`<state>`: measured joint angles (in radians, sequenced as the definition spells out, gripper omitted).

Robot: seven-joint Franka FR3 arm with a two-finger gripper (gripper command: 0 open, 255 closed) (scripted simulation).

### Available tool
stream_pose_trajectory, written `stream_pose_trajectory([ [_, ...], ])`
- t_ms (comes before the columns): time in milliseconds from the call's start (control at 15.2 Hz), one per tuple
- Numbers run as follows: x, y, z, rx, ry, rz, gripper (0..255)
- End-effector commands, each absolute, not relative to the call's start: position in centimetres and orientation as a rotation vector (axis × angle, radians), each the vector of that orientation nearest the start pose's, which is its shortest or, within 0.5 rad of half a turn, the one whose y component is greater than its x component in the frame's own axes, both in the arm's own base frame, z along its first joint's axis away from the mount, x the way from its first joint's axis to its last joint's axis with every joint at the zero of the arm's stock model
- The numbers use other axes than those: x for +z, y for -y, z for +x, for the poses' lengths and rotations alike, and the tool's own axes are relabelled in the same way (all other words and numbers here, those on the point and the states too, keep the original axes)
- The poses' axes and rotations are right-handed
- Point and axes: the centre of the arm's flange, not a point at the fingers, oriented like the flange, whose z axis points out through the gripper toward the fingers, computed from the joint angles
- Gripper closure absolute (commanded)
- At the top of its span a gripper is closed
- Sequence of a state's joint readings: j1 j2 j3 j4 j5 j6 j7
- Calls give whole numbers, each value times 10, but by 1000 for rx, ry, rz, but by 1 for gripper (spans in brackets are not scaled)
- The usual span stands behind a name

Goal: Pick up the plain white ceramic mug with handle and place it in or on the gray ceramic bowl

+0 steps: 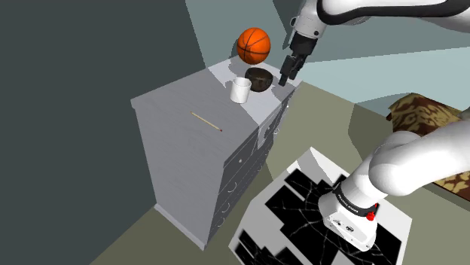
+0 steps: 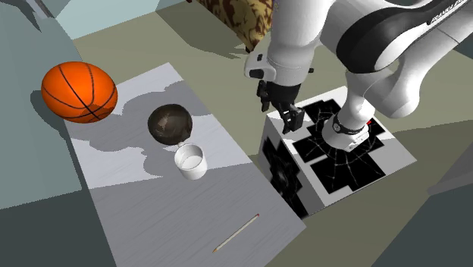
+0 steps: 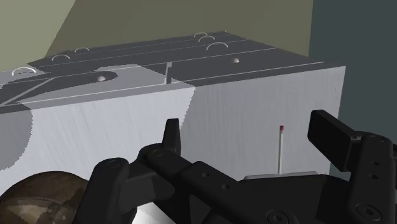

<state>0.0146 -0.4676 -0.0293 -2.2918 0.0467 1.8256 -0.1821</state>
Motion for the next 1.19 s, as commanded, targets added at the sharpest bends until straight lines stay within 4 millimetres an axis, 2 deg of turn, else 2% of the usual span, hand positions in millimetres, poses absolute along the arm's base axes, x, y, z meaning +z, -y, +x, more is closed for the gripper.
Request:
stream_pose_trajectory([
  [0, 515, 5, 435, -17, 246, -3079, 0],
  [1122, 416, 18, 631, -57, 255, -3119, 0],
])
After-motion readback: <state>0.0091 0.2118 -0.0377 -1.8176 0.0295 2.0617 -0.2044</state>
